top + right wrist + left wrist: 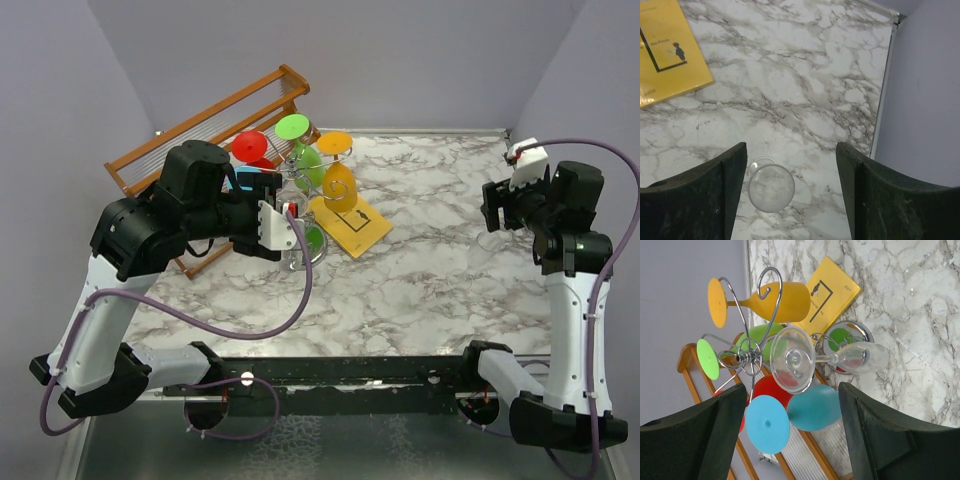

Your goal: Place the wine glass upside down on the wine glass rack

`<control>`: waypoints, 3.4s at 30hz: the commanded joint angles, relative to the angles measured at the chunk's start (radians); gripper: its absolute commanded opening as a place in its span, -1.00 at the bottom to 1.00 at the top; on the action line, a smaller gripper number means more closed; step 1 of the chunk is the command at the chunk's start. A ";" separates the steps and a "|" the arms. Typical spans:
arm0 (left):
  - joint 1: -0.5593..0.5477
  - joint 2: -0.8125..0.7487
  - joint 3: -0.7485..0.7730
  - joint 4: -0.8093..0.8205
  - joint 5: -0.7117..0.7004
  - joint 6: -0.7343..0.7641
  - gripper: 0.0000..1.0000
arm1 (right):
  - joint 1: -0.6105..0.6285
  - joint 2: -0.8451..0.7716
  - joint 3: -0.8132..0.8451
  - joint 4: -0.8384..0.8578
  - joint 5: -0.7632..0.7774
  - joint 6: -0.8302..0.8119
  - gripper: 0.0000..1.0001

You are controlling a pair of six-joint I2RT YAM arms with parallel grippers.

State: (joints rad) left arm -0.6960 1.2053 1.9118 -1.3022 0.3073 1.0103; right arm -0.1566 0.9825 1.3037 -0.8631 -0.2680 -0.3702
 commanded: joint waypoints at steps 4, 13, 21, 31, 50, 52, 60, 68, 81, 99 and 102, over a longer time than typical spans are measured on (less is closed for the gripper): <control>-0.005 0.010 -0.042 0.099 -0.031 -0.040 0.62 | -0.003 -0.083 -0.080 -0.151 0.140 -0.013 0.32; -0.005 0.010 -0.102 0.156 -0.080 -0.044 0.77 | -0.003 -0.064 -0.164 -0.164 0.182 -0.029 0.06; -0.004 0.007 -0.141 0.171 -0.098 -0.018 0.83 | -0.003 -0.006 -0.190 -0.143 0.197 -0.038 -0.32; -0.004 0.007 -0.150 0.191 -0.096 -0.015 0.85 | -0.003 0.073 -0.178 -0.077 0.170 -0.068 -0.94; -0.003 -0.016 -0.142 0.387 -0.126 -0.265 0.94 | -0.003 0.210 0.167 0.296 -0.210 0.142 -0.98; -0.003 -0.021 -0.128 0.408 -0.104 -0.308 0.94 | -0.003 0.197 0.153 0.390 -0.248 0.219 -0.98; 0.063 -0.012 -0.140 0.591 -0.032 -0.617 0.93 | -0.003 0.169 0.175 0.712 -0.349 0.551 -0.98; 0.104 0.043 -0.115 0.722 0.015 -0.932 0.80 | -0.003 0.206 0.186 0.891 -0.558 0.832 -0.98; 0.131 0.167 -0.059 0.872 0.075 -1.312 0.51 | -0.003 0.174 0.119 1.048 -0.749 1.019 -0.98; 0.131 0.250 -0.085 1.000 0.083 -1.394 0.11 | -0.003 0.171 0.070 1.158 -0.818 1.099 -0.98; 0.131 0.251 -0.103 1.004 0.086 -1.403 0.01 | -0.003 0.173 0.068 1.158 -0.814 1.097 -0.98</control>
State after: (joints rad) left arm -0.5667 1.4525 1.8240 -0.3447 0.3710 -0.3618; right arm -0.1574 1.1751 1.3785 0.2451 -1.0687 0.7109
